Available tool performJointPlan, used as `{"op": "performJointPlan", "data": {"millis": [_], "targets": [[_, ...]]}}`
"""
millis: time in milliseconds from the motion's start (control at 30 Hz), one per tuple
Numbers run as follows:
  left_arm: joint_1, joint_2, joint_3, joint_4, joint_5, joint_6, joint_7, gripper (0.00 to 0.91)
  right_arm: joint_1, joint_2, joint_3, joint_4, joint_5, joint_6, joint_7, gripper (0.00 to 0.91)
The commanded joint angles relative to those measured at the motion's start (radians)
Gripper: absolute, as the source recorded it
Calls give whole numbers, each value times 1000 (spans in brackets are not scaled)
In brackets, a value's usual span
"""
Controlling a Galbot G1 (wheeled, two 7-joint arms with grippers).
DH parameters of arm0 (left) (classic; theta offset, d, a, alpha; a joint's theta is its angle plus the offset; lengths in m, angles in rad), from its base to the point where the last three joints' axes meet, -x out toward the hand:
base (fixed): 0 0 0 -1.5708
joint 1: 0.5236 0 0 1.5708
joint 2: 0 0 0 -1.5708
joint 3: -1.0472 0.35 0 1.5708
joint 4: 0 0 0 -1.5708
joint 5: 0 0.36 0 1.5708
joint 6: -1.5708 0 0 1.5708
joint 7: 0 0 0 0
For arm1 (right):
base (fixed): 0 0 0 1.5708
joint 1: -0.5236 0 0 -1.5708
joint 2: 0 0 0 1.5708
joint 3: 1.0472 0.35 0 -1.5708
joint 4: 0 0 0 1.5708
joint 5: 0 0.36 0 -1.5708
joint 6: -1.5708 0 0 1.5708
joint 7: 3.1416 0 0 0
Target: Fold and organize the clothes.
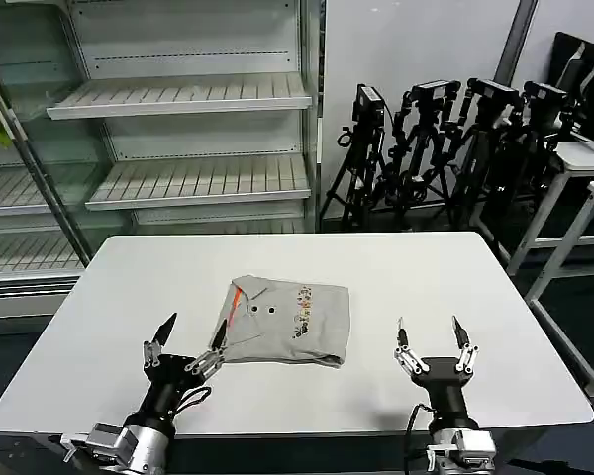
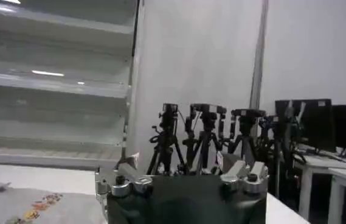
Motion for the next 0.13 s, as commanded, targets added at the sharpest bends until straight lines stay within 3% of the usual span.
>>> {"op": "performJointPlan", "data": {"millis": [33,133], "targets": [[1,2,3,-4,2,11,0,907,-6,0,10,4,28,-21,13,907],[-3,3,7,-1,-1,16,0,907,-6,7,18,2,33,-42,4,907]]}}
